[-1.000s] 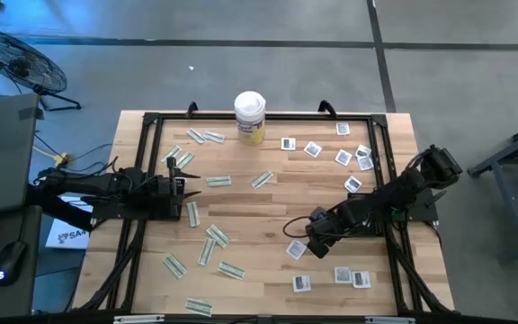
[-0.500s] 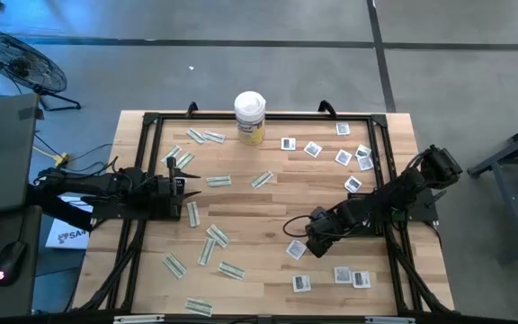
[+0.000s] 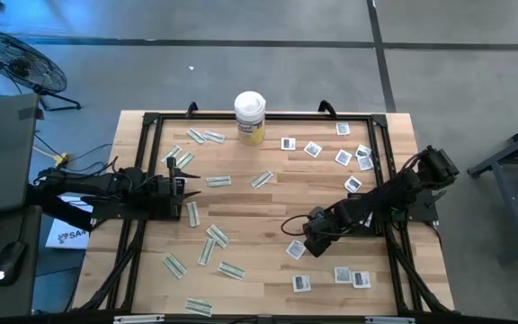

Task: Pick & Place First Aid Supplies
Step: Put the towelette pack into the right black basket

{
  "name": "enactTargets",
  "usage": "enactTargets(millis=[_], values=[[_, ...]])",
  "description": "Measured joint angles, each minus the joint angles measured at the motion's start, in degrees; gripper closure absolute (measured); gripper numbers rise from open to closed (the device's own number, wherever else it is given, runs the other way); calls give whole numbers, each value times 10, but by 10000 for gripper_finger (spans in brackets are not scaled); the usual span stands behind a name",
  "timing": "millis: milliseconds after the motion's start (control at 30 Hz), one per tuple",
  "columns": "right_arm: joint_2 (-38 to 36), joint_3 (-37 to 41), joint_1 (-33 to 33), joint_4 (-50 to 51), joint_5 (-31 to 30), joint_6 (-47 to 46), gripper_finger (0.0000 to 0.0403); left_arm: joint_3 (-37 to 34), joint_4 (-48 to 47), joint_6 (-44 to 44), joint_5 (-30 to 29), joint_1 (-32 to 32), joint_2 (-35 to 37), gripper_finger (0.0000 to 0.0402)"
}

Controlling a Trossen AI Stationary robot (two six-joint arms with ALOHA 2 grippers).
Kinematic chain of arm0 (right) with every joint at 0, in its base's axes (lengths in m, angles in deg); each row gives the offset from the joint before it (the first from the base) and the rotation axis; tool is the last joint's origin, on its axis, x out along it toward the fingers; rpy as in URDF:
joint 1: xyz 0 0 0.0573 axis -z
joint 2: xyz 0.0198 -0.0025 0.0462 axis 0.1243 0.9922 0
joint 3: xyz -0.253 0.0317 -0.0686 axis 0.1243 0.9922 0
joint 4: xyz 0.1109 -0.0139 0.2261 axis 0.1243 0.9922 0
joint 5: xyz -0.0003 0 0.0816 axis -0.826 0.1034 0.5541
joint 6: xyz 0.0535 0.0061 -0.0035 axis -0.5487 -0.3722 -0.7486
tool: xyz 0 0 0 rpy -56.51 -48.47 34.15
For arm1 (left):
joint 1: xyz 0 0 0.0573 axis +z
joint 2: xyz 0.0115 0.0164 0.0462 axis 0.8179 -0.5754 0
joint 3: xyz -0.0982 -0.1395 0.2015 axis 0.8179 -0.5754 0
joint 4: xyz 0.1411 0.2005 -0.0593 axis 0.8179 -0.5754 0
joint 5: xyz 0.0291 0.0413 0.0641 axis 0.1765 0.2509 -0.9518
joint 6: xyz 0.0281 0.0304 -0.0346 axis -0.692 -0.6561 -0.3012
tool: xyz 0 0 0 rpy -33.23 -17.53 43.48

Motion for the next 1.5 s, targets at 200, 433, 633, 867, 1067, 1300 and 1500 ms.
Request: enactTargets(millis=[200,433,633,867,1067,1300,1500], values=[[2,0,0,-6,0,-1,312,0,0,0,0,0,0,195],[3,2,0,0,-8,-2,363,0,0,0,0,0,0,195],[3,2,-1,8,-21,-1,395,0,0,0,0,0,0,195],[-26,4,-1,18,-16,4,400,0,0,0,0,0,0,195],[-101,3,-1,31,-2,16,401,0,0,0,0,0,0,195],[-222,3,0,140,-8,26,401,0,0,0,0,0,0,195],[-330,3,0,296,-39,-29,401,0,0,0,0,0,0,195]])
